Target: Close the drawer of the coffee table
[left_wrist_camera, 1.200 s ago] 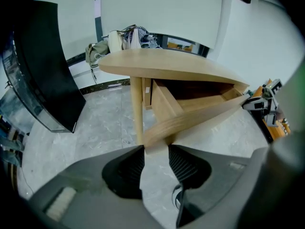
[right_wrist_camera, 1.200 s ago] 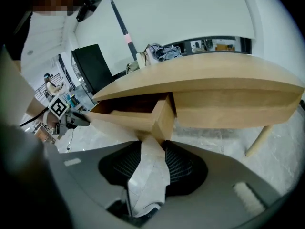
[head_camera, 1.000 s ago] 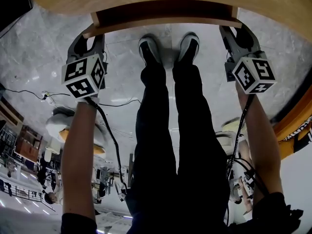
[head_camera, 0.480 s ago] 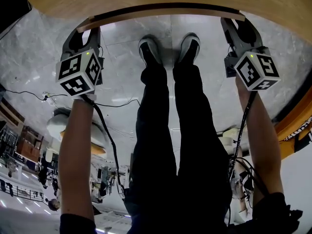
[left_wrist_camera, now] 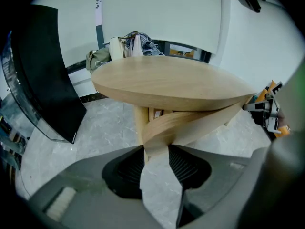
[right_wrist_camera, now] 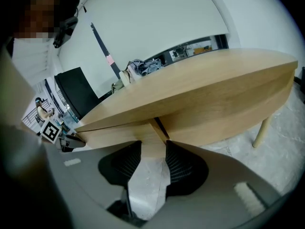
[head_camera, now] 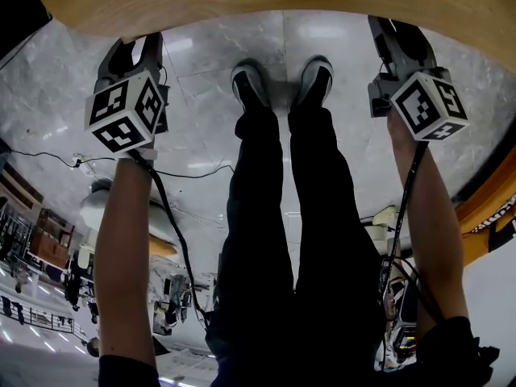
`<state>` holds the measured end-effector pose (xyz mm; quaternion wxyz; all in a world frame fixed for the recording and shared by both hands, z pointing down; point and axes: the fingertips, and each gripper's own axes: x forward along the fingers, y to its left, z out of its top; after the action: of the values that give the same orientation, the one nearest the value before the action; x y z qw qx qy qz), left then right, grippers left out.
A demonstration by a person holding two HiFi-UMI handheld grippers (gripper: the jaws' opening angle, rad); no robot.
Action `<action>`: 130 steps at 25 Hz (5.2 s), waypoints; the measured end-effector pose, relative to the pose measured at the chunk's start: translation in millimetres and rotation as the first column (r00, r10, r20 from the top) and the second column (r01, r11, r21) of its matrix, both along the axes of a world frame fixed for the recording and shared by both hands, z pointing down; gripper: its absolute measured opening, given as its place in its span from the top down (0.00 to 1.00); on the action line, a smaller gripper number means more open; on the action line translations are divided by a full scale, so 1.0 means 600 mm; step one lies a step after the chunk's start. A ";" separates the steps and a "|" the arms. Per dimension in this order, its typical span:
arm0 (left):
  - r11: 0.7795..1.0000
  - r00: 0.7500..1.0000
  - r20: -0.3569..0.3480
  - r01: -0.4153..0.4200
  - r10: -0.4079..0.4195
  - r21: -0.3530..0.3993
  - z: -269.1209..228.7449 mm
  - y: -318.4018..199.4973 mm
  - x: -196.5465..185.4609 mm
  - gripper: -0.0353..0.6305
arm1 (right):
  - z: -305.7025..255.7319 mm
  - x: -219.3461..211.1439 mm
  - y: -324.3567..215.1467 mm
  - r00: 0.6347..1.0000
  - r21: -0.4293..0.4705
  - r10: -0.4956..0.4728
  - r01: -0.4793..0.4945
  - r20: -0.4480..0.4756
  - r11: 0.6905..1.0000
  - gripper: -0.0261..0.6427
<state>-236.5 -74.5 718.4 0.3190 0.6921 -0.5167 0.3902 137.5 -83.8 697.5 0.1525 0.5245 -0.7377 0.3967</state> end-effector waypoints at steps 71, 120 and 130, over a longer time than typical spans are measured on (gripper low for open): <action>0.770 0.907 -0.333 0.015 0.258 0.638 -1.121 0.054 0.276 0.94 | -1.087 -0.131 0.049 0.956 0.630 -0.265 0.283 -0.126 0.723 0.96; 0.532 0.857 -0.323 0.069 0.402 0.844 -1.337 0.047 0.239 0.94 | -1.342 -0.181 0.088 0.916 0.767 -0.150 0.394 -0.372 0.507 0.96; 0.541 0.860 -0.322 0.066 0.395 0.838 -1.328 0.062 0.235 0.94 | -1.331 -0.176 0.099 0.921 0.760 -0.148 0.382 -0.361 0.525 0.96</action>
<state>-95.3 -37.5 -78.6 0.0333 0.8791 -0.4726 -0.0522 31.7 -24.2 -101.2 0.0434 0.4610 -0.8819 -0.0881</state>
